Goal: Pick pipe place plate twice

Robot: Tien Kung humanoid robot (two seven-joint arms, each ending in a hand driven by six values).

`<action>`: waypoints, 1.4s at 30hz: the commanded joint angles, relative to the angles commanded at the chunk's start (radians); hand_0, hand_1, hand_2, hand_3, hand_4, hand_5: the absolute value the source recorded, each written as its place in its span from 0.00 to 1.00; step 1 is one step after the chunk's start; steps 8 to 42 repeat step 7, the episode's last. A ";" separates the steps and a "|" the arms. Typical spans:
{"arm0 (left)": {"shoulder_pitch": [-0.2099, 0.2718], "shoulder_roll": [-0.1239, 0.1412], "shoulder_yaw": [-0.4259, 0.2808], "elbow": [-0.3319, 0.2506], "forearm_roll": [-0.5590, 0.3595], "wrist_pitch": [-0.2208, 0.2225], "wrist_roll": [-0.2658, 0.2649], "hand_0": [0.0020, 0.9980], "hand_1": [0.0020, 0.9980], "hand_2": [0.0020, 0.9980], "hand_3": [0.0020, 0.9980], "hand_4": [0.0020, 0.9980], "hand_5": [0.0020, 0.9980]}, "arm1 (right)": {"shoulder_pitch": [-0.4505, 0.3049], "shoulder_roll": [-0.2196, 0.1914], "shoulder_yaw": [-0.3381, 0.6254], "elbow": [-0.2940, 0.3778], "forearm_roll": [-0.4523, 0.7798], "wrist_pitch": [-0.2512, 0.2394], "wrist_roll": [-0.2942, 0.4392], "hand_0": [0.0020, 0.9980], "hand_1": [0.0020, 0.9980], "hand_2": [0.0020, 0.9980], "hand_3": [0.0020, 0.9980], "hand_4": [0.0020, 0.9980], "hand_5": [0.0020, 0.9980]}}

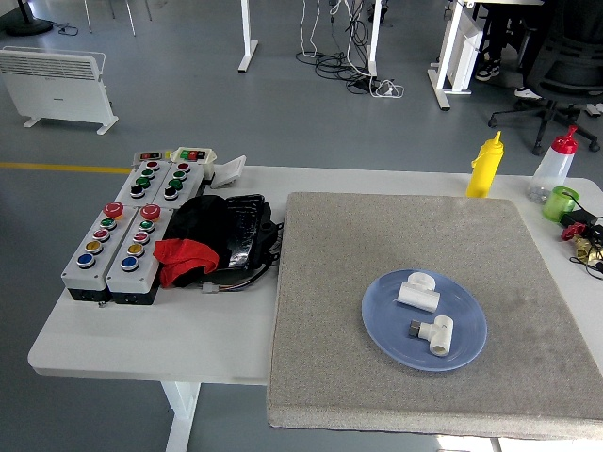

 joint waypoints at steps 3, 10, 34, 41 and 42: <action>-0.004 0.000 -0.002 0.000 0.003 -0.002 0.005 0.65 0.61 0.51 0.63 0.35 1.00 | 0.006 0.003 -0.004 -0.003 0.001 -0.001 0.000 0.85 0.81 0.89 0.85 0.63 0.51; -0.007 0.000 -0.001 0.001 -0.021 0.003 0.003 0.65 0.61 0.51 0.63 0.35 1.00 | 0.014 0.013 -0.020 -0.013 -0.001 0.002 -0.003 0.85 0.81 0.89 0.85 0.63 0.51; -0.007 0.000 -0.001 0.001 -0.021 0.003 0.003 0.65 0.61 0.51 0.63 0.35 1.00 | 0.014 0.013 -0.020 -0.013 -0.001 0.002 -0.003 0.85 0.81 0.89 0.85 0.63 0.51; -0.007 0.000 -0.001 0.001 -0.021 0.003 0.003 0.65 0.61 0.51 0.63 0.35 1.00 | 0.014 0.013 -0.020 -0.013 -0.001 0.002 -0.003 0.85 0.81 0.89 0.85 0.63 0.51; -0.007 0.000 -0.001 0.001 -0.021 0.003 0.003 0.65 0.61 0.51 0.63 0.35 1.00 | 0.014 0.013 -0.020 -0.013 -0.001 0.002 -0.003 0.85 0.81 0.89 0.85 0.63 0.51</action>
